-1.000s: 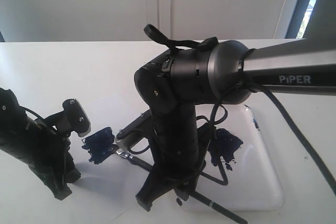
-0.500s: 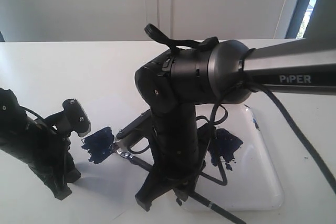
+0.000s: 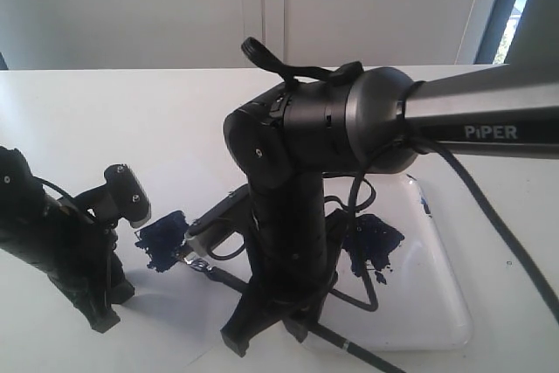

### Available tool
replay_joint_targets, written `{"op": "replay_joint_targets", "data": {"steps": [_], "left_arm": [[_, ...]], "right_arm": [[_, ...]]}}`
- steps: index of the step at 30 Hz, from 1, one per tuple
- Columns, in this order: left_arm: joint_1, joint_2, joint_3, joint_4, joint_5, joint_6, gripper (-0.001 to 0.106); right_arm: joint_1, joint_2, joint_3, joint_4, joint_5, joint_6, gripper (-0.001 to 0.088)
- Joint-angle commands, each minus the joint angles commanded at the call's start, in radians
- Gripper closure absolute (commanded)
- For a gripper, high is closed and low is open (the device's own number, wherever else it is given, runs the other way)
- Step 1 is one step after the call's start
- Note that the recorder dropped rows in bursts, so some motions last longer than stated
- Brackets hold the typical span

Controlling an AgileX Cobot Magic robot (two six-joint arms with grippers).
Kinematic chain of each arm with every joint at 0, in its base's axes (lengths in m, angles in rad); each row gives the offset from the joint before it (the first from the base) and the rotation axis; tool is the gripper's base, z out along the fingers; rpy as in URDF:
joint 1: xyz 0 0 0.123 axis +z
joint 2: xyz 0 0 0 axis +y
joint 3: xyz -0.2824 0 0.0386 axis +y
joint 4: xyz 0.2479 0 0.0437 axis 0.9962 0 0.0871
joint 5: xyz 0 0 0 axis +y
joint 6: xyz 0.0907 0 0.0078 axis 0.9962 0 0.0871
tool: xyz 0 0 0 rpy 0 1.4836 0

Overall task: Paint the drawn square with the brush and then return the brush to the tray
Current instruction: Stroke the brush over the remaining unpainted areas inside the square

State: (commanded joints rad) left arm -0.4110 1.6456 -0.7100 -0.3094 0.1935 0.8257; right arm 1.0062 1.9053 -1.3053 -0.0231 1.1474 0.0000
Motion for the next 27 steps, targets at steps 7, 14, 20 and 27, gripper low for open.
{"op": "replay_joint_targets", "data": {"steps": [7, 14, 20, 27], "left_arm": [[0.000, 0.000, 0.000, 0.000, 0.000, 0.000, 0.056], [0.000, 0.000, 0.000, 0.000, 0.000, 0.000, 0.056], [0.000, 0.000, 0.000, 0.000, -0.004, 0.000, 0.056], [0.000, 0.000, 0.000, 0.000, -0.004, 0.000, 0.056]], "right_arm": [[0.000, 0.000, 0.000, -0.011, -0.032, 0.010, 0.0868], [0.000, 0.000, 0.000, -0.066, -0.055, 0.057, 0.0868], [0.000, 0.000, 0.000, -0.066, -0.068, 0.055, 0.0868], [0.000, 0.002, 0.000, -0.066, -0.084, 0.049, 0.0868]]}}
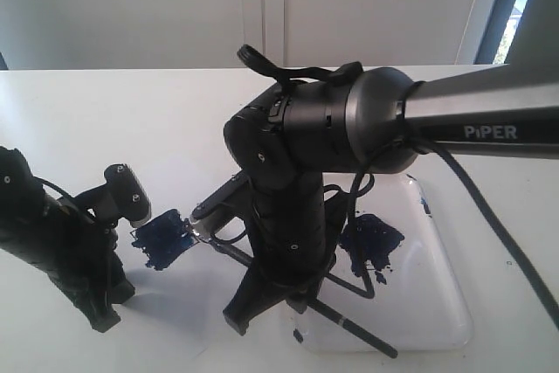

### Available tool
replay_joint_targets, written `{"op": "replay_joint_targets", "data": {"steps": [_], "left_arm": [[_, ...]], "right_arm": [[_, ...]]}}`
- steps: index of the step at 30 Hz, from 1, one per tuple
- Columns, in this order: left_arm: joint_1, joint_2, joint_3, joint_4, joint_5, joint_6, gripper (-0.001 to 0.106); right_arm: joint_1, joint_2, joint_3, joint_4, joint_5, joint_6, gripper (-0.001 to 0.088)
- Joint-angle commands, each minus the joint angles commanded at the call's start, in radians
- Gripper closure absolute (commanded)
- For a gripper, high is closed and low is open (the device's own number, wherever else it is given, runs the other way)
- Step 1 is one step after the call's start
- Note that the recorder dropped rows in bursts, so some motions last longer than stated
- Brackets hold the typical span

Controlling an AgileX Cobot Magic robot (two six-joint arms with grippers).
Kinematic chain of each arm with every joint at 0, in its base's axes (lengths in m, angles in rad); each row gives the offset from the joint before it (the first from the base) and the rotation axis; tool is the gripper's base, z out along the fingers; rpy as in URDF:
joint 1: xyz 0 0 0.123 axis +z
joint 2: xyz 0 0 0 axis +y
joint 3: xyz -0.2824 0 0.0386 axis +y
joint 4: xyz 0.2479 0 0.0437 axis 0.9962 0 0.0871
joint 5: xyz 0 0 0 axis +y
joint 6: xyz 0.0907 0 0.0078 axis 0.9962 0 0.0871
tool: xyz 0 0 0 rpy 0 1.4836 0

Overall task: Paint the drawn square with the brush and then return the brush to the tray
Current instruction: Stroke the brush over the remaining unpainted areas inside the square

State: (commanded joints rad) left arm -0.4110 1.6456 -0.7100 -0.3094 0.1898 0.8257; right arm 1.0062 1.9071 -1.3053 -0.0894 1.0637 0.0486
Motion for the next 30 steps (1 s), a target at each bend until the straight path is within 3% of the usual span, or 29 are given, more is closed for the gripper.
{"op": "replay_joint_targets", "data": {"steps": [19, 30], "left_arm": [[0.000, 0.000, 0.000, 0.000, -0.002, -0.008, 0.056], [0.000, 0.000, 0.000, 0.000, -0.011, -0.019, 0.056]], "right_arm": [[0.000, 0.028, 0.000, 0.002, 0.017, -0.004, 0.0868], [0.000, 0.022, 0.000, 0.002, 0.115, -0.004, 0.0868]]}}
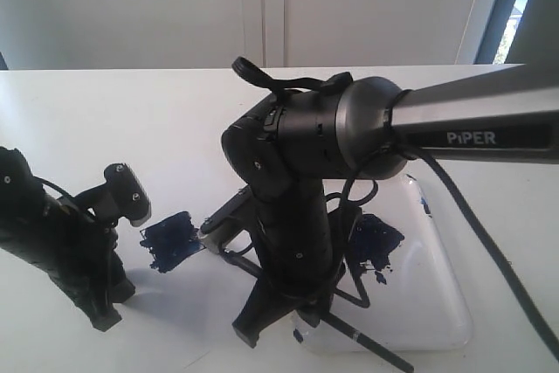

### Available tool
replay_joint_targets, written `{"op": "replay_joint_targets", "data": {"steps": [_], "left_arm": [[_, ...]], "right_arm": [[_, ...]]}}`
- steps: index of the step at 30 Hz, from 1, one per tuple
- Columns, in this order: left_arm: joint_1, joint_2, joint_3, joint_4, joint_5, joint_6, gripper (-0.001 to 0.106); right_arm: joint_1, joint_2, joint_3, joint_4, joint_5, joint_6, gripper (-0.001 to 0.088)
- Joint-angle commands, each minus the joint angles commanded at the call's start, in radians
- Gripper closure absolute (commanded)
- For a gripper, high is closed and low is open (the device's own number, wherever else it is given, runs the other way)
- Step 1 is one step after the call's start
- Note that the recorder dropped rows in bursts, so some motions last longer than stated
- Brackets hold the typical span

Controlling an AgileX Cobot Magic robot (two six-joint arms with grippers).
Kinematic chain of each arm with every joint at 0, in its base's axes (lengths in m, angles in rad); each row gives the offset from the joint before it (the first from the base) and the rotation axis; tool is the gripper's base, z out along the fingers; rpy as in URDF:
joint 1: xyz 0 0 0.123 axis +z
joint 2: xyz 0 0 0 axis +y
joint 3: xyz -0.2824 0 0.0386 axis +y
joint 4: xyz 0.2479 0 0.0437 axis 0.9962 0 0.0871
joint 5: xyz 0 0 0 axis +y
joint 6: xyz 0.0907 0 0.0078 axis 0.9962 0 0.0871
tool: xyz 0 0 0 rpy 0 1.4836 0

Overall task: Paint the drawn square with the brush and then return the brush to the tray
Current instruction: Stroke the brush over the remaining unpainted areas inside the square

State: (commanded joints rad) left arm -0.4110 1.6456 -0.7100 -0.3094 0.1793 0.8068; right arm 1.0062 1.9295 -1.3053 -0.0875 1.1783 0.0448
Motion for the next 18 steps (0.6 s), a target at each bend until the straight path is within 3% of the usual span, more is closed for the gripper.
{"op": "replay_joint_targets", "data": {"steps": [9, 18], "left_arm": [[0.000, 0.000, 0.000, 0.000, -0.010, 0.000, 0.056], [0.000, -0.020, 0.000, 0.000, -0.012, 0.000, 0.056]], "right_arm": [[0.000, -0.051, 0.000, 0.007, 0.029, -0.039, 0.0868], [0.000, -0.056, 0.000, 0.009, -0.043, -0.039, 0.0868]]}}
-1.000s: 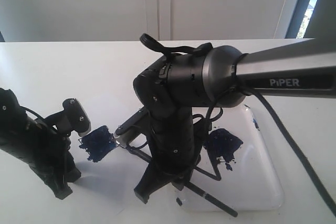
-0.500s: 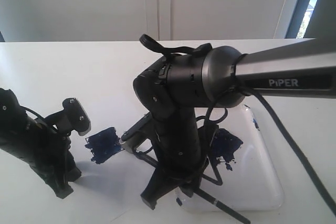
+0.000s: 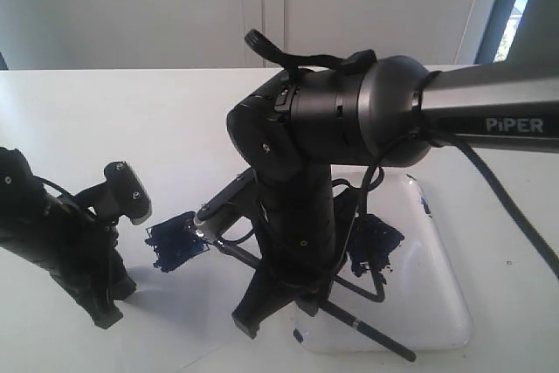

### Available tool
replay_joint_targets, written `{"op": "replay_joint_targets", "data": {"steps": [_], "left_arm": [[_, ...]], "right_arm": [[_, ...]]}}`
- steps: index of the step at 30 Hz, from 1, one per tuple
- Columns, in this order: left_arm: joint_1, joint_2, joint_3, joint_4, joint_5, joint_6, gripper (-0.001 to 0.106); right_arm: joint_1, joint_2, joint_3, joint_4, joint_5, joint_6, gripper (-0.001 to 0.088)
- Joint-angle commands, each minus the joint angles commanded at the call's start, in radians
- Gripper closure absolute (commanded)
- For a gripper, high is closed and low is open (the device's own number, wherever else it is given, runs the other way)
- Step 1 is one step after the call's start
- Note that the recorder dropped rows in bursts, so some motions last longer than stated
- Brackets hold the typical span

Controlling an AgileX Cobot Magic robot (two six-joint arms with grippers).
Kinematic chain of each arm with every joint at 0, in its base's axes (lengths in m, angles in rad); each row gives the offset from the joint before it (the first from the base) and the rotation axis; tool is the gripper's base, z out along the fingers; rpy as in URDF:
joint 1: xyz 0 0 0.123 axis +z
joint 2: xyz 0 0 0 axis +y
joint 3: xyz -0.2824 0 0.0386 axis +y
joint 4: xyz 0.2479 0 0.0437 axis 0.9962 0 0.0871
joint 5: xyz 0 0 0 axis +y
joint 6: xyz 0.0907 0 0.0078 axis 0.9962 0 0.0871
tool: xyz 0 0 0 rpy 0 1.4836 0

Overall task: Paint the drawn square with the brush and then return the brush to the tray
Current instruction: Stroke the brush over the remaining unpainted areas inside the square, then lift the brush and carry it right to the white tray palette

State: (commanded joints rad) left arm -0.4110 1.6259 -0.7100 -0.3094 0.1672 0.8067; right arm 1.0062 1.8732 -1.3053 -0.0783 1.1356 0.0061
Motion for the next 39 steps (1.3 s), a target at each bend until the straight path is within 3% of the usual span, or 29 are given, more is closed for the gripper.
{"op": "replay_joint_targets", "data": {"steps": [18, 25, 33, 39], "left_arm": [[0.000, -0.010, 0.000, 0.000, 0.006, -0.004, 0.056], [0.000, -0.105, 0.000, 0.000, 0.002, -0.008, 0.056], [0.002, -0.247, 0.000, 0.000, 0.037, -0.069, 0.057], [0.002, -0.360, 0.000, 0.015, 0.100, -0.132, 0.077]], "right_arm": [[0.000, 0.033, 0.000, 0.000, 0.041, 0.000, 0.0868], [0.000, -0.062, 0.000, 0.045, -0.131, 0.010, 0.0868], [0.000, -0.195, 0.045, 0.002, -0.136, 0.125, 0.0868], [0.000, -0.308, 0.176, -0.119, -0.115, 0.245, 0.0868]]}}
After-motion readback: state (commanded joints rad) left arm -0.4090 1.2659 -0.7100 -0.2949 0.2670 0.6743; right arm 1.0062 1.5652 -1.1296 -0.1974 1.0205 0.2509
